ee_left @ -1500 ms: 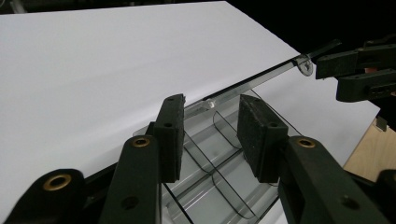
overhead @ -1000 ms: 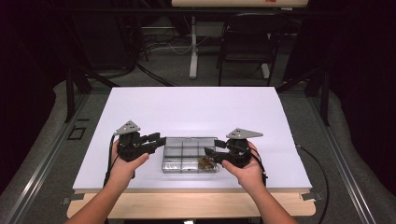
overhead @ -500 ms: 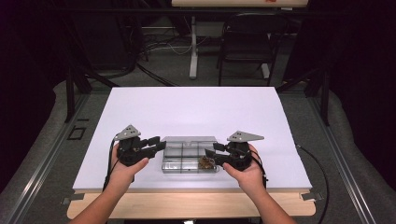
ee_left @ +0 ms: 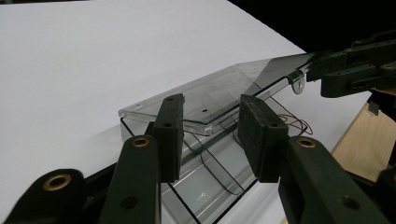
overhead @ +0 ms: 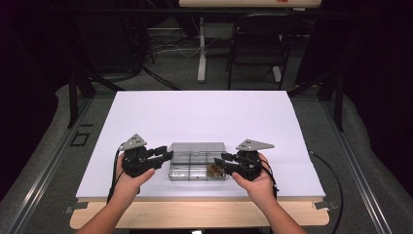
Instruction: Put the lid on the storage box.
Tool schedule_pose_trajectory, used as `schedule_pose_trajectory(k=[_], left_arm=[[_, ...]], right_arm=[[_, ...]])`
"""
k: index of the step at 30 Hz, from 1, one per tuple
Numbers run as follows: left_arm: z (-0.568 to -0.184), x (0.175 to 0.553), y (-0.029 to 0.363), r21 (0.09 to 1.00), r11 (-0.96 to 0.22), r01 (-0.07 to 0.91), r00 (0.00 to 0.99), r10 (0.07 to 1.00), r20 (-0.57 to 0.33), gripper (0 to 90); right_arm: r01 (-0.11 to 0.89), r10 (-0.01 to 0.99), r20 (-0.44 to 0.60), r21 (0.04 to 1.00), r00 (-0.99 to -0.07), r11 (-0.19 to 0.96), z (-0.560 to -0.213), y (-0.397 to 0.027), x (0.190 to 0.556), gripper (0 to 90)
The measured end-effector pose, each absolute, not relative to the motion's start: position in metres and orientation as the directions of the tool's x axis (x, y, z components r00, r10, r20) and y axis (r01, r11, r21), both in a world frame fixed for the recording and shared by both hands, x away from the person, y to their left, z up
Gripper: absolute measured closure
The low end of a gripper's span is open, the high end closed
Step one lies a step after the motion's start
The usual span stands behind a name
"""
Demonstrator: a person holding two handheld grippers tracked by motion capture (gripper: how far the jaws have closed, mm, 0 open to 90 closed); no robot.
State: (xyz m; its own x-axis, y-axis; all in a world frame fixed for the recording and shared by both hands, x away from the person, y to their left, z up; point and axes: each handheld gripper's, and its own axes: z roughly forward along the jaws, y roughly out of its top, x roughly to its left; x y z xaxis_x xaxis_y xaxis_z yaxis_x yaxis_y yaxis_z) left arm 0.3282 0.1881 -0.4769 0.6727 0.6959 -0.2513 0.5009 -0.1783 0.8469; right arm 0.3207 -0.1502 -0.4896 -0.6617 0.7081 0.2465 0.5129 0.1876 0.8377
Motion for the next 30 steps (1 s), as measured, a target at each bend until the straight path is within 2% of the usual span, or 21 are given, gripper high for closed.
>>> schedule_pose_trajectory(k=[13,20,27,30], left_arm=[[-0.483,0.323,0.189,0.841,-0.195,0.505,0.678,0.692,-0.246,61.4],[-0.487,0.320,0.189,0.838,-0.197,0.509,0.681,0.688,-0.251,61.7],[-0.492,0.317,0.192,0.839,-0.187,0.511,0.677,0.689,-0.259,61.7],[-0.493,0.316,0.194,0.840,-0.186,0.510,0.673,0.694,-0.254,62.4]], right_arm=[[0.521,0.712,0.250,0.833,-0.656,0.188,-0.497,-0.154,0.317,61.5],[0.530,0.716,0.256,0.828,-0.650,0.184,-0.502,-0.156,0.314,64.5],[0.542,0.721,0.272,0.823,-0.637,0.169,-0.507,-0.160,0.312,75.2],[0.538,0.720,0.275,0.827,-0.638,0.161,-0.507,-0.161,0.311,77.1]])
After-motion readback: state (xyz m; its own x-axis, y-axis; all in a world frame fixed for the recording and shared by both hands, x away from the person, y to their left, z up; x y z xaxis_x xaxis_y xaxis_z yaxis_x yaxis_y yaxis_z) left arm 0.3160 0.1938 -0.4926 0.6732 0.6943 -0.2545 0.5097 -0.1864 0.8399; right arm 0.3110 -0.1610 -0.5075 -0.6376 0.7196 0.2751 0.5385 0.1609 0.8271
